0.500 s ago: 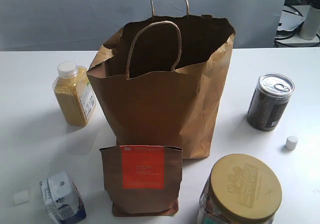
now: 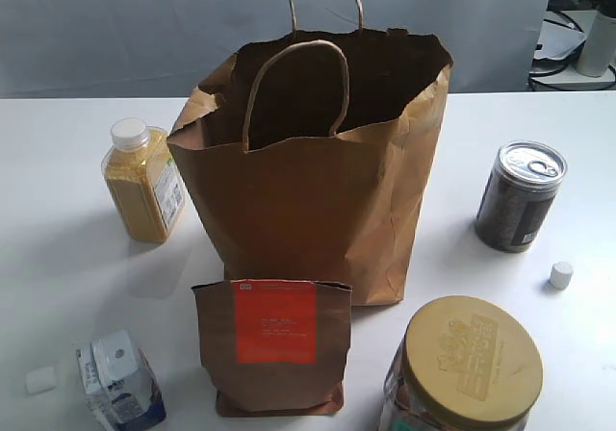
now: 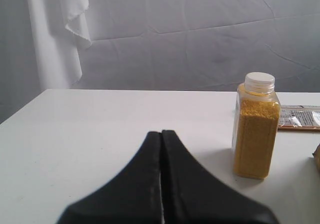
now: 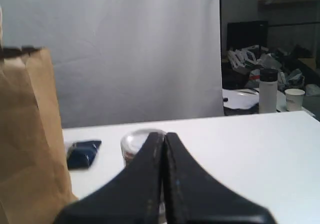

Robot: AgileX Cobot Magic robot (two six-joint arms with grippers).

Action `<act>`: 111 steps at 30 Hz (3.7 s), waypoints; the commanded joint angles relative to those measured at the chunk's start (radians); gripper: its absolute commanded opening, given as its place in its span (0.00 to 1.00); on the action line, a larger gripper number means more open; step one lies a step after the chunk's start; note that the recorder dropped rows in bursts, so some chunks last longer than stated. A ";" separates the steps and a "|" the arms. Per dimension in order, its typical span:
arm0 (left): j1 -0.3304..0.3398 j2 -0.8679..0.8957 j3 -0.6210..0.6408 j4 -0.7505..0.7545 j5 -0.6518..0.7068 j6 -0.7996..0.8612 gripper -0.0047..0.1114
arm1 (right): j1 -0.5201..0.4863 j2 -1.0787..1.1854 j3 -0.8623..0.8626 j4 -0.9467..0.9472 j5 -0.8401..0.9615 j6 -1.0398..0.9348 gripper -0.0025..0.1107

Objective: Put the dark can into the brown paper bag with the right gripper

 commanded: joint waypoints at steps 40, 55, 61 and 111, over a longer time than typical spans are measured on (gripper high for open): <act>-0.005 -0.003 0.004 0.003 -0.012 -0.002 0.04 | 0.188 1.663 -1.361 -0.249 0.979 0.217 0.90; -0.005 -0.003 0.004 0.003 -0.012 -0.002 0.04 | 0.174 1.873 -1.361 -0.344 0.814 0.215 0.90; -0.005 -0.003 0.004 0.003 -0.012 -0.002 0.04 | 0.174 1.883 -1.361 -0.342 0.817 0.226 0.66; -0.005 -0.003 0.004 0.003 -0.012 -0.002 0.04 | 0.633 1.547 -1.359 -0.173 0.247 0.174 0.02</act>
